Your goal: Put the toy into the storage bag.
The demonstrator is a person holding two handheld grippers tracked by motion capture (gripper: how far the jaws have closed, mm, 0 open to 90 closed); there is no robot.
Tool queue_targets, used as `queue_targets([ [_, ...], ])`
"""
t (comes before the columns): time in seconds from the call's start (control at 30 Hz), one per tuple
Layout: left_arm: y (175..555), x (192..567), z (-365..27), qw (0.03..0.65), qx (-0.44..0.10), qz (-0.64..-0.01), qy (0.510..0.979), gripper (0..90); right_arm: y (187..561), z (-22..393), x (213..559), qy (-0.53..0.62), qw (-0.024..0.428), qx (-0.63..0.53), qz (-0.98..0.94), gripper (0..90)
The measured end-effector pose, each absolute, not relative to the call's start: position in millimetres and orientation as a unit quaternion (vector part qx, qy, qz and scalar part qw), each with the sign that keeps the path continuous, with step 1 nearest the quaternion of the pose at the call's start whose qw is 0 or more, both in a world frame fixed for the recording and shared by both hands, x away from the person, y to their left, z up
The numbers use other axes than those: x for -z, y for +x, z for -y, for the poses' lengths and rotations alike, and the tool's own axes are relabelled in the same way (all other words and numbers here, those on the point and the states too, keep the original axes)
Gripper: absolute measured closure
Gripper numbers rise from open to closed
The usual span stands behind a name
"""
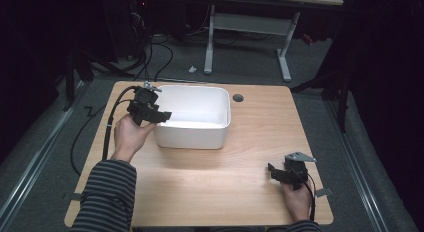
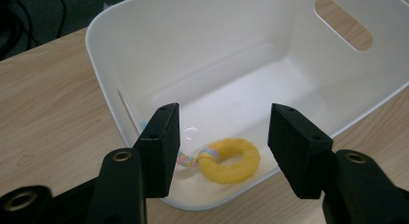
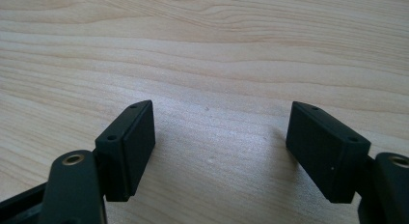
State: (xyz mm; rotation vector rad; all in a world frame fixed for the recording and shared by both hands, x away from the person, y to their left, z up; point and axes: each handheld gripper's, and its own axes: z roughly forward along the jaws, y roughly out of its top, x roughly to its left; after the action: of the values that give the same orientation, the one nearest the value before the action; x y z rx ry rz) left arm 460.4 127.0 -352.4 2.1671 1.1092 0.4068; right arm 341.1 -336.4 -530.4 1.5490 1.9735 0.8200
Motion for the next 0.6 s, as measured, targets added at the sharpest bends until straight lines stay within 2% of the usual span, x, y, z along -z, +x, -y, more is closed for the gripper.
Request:
queue_targets([
  [0.2, 451.4, 347.7, -138.3, 0.346, -0.159, -0.430, 0.818, 41.2, 341.0, 336.2, 530.4, 0.569, 0.248, -0.301, -0.724, 25.8],
  [0.6, 436.7, 339.6, -161.5, 0.371, -0.170, -0.438, 0.801, 39.5, 340.9, 336.1, 530.4, 0.569, 0.248, -0.301, -0.724, 25.8],
])
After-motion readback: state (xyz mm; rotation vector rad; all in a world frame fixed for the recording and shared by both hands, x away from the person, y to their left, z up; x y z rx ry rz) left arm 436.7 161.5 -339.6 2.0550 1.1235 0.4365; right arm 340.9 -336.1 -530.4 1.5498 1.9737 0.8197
